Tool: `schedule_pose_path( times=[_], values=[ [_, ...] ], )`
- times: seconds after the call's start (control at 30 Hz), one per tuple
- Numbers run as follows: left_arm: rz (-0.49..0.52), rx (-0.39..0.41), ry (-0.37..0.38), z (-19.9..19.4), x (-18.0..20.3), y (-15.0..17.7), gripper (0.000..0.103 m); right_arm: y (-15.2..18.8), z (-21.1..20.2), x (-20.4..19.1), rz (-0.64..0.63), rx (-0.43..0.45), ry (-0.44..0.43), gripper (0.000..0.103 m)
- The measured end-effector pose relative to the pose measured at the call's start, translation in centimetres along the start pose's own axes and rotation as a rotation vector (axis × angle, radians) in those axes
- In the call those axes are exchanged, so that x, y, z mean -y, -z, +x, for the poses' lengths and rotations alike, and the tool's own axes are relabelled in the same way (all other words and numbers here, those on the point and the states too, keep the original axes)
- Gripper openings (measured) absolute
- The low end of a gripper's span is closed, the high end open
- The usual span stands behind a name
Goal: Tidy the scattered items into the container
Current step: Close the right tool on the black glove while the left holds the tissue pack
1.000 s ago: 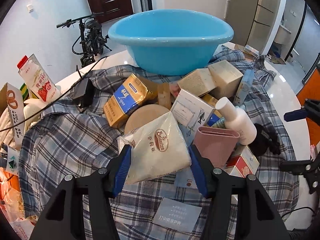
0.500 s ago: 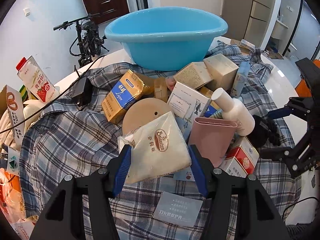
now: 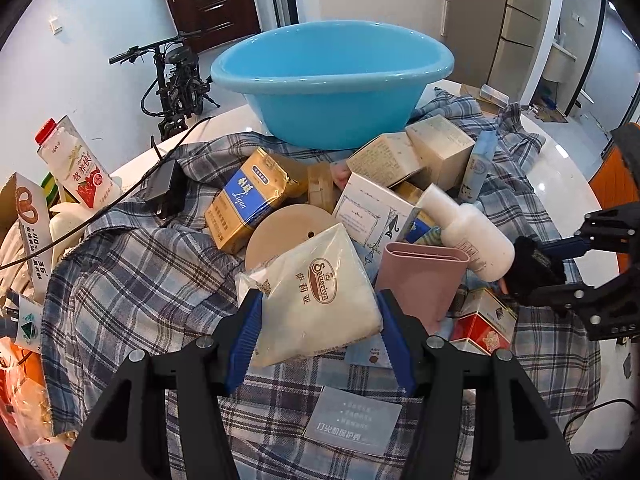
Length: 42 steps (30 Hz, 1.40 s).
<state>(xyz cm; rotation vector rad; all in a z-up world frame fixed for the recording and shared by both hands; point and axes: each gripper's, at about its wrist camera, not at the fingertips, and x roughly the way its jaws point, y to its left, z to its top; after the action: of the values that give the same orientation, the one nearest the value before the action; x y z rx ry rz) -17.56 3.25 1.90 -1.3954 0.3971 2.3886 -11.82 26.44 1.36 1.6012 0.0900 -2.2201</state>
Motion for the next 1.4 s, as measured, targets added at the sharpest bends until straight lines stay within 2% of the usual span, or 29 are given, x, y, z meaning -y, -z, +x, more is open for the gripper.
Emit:
schedule_pose_path(
  times=[0.27, 0.87, 1.4],
  values=[
    [0.017, 0.016, -0.005, -1.0, 0.6, -0.3, 0.060, -0.3, -2.8, 0.1, 0.014, 0.065, 0.017, 0.046],
    [0.047, 0.041, -0.005, -2.1, 2.0, -1.5, 0.060, -0.9, -5.4, -0.1, 0.003, 0.136, 0.030, 0.047],
    [0.047, 0.024, -0.004, -1.9, 2.0, -3.9, 0.060, -3.5, -5.8, 0.5, -0.013, 0.127, 0.016, 0.047]
  ],
)
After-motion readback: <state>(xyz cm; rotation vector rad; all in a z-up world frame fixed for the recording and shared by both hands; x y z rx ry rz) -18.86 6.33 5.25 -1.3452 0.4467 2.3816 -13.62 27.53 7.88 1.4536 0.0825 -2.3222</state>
